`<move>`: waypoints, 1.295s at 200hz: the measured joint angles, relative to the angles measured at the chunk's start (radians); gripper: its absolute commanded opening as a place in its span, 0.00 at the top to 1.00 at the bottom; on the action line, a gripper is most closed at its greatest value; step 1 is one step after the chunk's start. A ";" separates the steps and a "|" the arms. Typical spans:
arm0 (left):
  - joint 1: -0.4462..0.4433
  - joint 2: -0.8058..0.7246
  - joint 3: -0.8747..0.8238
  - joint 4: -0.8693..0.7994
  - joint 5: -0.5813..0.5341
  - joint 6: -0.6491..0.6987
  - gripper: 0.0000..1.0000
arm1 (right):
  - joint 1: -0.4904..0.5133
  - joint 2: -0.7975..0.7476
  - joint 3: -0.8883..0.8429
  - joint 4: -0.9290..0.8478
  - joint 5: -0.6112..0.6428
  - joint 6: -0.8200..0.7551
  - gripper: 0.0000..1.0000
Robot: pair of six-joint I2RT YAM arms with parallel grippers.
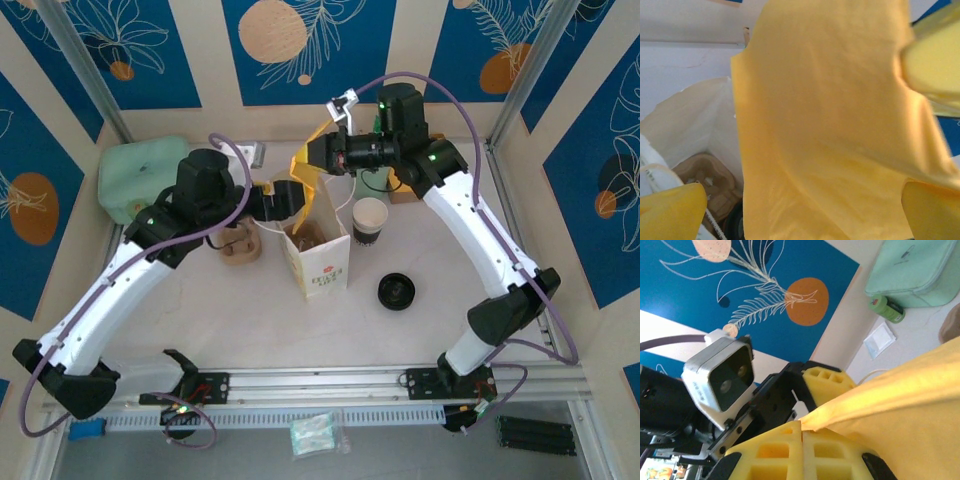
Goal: Pack the takeout coffee
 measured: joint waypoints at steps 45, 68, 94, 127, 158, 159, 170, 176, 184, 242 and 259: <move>0.000 -0.067 -0.035 -0.011 -0.083 -0.022 0.01 | 0.046 -0.030 -0.023 0.001 0.001 0.000 1.00; 0.000 -0.090 -0.045 -0.014 -0.105 -0.029 0.01 | 0.052 -0.047 -0.069 0.003 0.004 0.000 1.00; 0.000 -0.096 -0.058 -0.014 -0.116 -0.030 0.01 | 0.052 -0.067 -0.130 0.005 0.014 0.000 1.00; 0.000 -0.096 -0.069 -0.014 -0.120 -0.030 0.01 | 0.045 -0.092 -0.167 0.003 0.032 0.000 1.00; 0.000 -0.096 -0.069 -0.014 -0.122 -0.030 0.00 | 0.031 -0.124 -0.182 0.005 0.046 0.000 1.00; 0.000 -0.096 -0.069 -0.014 -0.122 -0.030 0.01 | 0.030 -0.125 -0.182 0.005 0.047 0.000 1.00; 0.000 -0.096 -0.069 -0.014 -0.123 -0.030 0.01 | 0.026 -0.134 -0.187 0.005 0.048 0.000 1.00; 0.000 -0.096 -0.069 -0.014 -0.123 -0.030 0.01 | 0.024 -0.138 -0.191 0.006 0.050 0.000 1.00; 0.000 -0.096 -0.069 -0.014 -0.123 -0.030 0.01 | 0.021 -0.141 -0.195 0.007 0.050 0.000 1.00; 0.000 -0.096 -0.069 -0.015 -0.158 -0.029 0.01 | 0.005 -0.130 -0.237 0.010 0.050 0.000 0.87; 0.000 -0.096 -0.069 -0.016 -0.181 -0.029 0.00 | -0.002 -0.121 -0.243 0.010 0.051 -0.010 0.71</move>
